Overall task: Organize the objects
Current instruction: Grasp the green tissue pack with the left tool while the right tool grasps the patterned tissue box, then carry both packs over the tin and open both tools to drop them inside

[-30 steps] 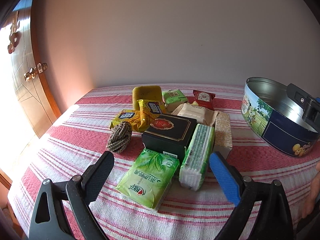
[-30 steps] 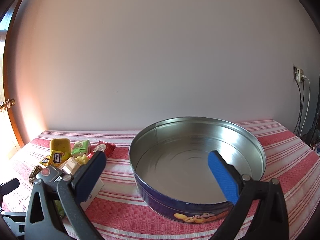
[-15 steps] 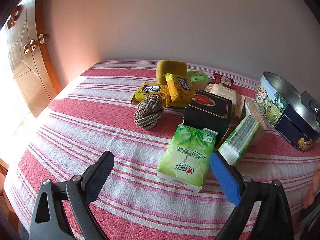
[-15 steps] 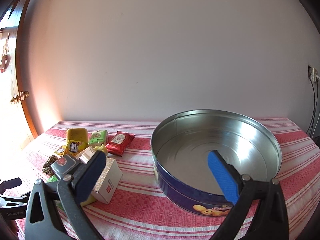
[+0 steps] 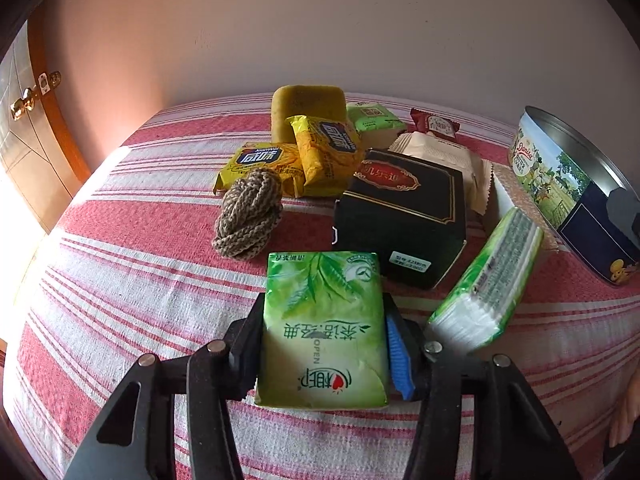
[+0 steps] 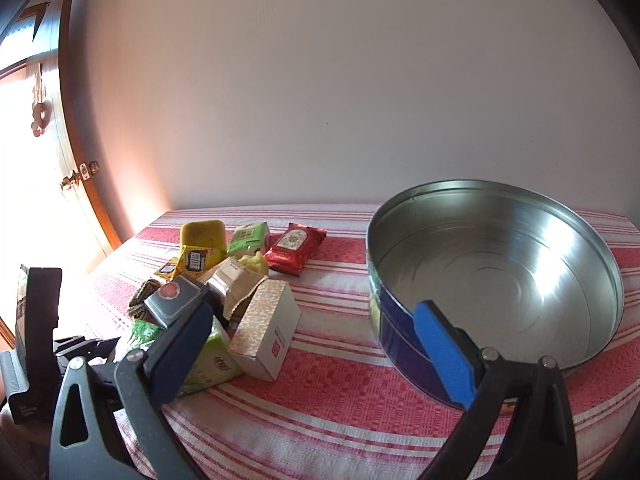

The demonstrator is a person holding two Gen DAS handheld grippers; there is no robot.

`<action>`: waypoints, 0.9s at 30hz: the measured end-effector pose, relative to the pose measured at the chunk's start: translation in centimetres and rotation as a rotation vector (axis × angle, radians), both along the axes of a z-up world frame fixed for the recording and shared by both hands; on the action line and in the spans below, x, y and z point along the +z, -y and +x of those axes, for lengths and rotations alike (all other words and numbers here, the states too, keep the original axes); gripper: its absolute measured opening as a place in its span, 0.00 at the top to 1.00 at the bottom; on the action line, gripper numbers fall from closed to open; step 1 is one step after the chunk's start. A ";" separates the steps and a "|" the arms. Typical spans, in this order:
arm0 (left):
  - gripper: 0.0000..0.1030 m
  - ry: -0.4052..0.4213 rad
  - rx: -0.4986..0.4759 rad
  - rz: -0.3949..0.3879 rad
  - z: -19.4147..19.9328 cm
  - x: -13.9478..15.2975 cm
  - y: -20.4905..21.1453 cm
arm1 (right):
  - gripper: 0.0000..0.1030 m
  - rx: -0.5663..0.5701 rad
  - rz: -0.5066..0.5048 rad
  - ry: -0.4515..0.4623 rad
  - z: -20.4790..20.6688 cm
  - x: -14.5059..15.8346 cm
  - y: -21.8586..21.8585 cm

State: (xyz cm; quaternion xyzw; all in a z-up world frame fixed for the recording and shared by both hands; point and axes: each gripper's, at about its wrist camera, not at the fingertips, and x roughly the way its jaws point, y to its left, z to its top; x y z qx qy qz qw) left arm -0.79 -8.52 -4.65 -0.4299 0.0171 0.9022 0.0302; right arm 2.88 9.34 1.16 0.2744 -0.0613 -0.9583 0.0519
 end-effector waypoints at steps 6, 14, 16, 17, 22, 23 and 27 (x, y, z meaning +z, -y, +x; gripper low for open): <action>0.47 -0.099 0.008 0.019 1.7 1.9 1.3 | 0.27 0.048 0.016 0.061 -0.7 -1.1 1.0; 0.47 -0.229 0.053 0.018 3.9 4.3 2.8 | 0.37 0.045 -0.009 0.210 -5.6 -2.8 3.0; 0.47 -0.225 0.060 0.020 4.0 4.5 3.2 | 0.40 0.052 -0.046 0.239 -6.6 -3.4 3.2; 0.47 -0.222 0.062 0.023 4.1 4.5 3.5 | 0.39 0.044 -0.054 0.259 -7.1 -3.5 3.2; 0.47 -0.214 0.075 0.036 4.4 4.7 4.1 | 0.35 0.038 -0.190 0.365 -8.9 -4.9 1.8; 0.47 -0.216 0.080 0.041 4.4 4.8 4.1 | 0.34 0.042 -0.172 0.379 -9.1 -4.9 2.0; 0.47 -0.220 0.075 0.041 4.7 5.0 3.6 | 0.71 0.040 -0.015 0.383 -8.5 -4.8 3.3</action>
